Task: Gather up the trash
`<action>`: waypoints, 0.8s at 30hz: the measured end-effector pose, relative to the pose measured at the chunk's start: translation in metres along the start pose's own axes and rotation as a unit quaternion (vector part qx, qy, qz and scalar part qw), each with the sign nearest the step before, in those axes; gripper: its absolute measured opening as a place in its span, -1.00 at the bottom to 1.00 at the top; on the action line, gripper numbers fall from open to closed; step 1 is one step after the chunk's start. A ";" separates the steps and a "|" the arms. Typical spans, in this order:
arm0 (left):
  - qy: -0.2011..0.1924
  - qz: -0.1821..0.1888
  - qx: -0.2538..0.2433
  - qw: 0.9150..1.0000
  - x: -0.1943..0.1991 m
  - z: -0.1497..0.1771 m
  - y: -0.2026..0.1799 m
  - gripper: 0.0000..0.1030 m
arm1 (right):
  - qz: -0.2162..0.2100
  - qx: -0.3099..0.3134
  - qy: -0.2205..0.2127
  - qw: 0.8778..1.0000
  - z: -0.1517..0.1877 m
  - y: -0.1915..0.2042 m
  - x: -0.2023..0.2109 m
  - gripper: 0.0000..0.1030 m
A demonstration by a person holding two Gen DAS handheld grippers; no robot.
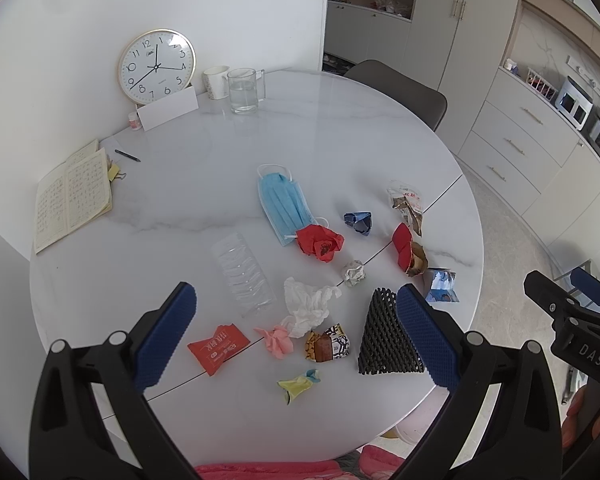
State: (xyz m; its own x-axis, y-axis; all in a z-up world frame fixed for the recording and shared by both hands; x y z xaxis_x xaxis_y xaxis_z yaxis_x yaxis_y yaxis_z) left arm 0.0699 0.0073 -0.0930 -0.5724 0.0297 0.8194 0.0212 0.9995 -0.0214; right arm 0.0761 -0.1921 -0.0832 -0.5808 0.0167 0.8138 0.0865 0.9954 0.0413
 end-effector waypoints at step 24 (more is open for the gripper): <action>0.030 -0.002 -0.013 0.999 -0.046 0.017 0.031 0.86 | -0.003 -0.043 0.041 0.998 0.039 0.002 -0.060 0.97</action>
State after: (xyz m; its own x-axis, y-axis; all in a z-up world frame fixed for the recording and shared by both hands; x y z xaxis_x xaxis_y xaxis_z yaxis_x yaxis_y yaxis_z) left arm 0.0828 0.0375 -0.1409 -0.5225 0.0239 0.8523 0.0399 0.9992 -0.0036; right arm 0.0796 -0.1875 -0.1546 -0.5143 -0.0003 0.8576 0.1545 0.9836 0.0930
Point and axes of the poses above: each gripper's, at about its wrist camera, not at the fingertips, and x roughly against the way its jaws point, y to its left, z to its underside, the point moved 10 cm from there along -x, roughly the way its jaws point, and after that the axes turned 1 degree about -x, right-handed, at the moved point
